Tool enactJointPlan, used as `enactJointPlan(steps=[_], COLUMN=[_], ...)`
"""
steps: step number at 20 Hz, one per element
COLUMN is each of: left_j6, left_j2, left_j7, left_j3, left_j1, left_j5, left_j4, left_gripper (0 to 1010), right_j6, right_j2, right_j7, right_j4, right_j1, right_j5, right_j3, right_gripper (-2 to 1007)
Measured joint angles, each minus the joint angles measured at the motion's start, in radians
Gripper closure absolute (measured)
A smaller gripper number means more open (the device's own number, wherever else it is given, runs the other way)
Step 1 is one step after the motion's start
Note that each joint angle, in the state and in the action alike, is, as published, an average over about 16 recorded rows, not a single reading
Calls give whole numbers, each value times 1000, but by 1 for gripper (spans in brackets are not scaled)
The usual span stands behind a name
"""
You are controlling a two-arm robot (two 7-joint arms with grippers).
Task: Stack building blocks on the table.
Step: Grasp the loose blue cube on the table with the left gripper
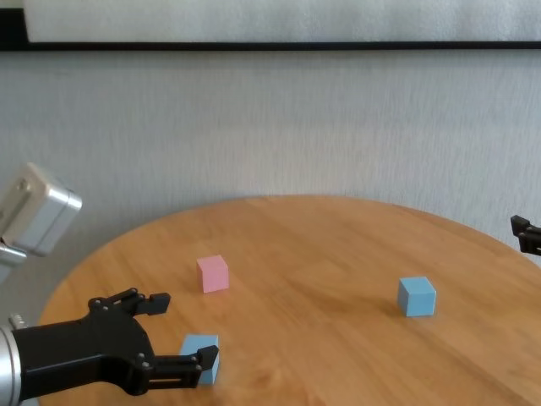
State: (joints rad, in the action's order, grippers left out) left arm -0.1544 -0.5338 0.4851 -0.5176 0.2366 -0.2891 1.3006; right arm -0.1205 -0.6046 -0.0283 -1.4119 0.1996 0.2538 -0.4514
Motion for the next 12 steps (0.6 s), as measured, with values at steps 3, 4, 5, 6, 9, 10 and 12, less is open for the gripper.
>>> enactJointPlan(steps=[3,4,5,6,9,10,12], left_j6=[1,2,2,3,6,8,12], left_j2=[9,12,16,19,29,33,39], left_j7=[10,14,19,25,44,51,65], left_j3=[8,10,12,14,18,19,20], left_j1=[5,6,7,9,13,15,17], left_j5=[-4,-6,-8,-11,-19,-22,-26], left_j4=[-16,-22,-27,-32,-45,-49,-56], left_gripper=[7,7,7,7,7,7,7], right_j6=[0,0,0,0,0,0,0], right_j2=[0,0,0,0,0,0,0], right_j7=[0,0,0,0,0,0,0], right_j4=[0,0,0,0,0,0,0], right_j1=[0,0,0,0,0,0,0], right_j5=[0,0,0,0,0,0,0], right_j3=[0,0,0,0,0,0,0], right_gripper=[5,5,5,5,5,5,5])
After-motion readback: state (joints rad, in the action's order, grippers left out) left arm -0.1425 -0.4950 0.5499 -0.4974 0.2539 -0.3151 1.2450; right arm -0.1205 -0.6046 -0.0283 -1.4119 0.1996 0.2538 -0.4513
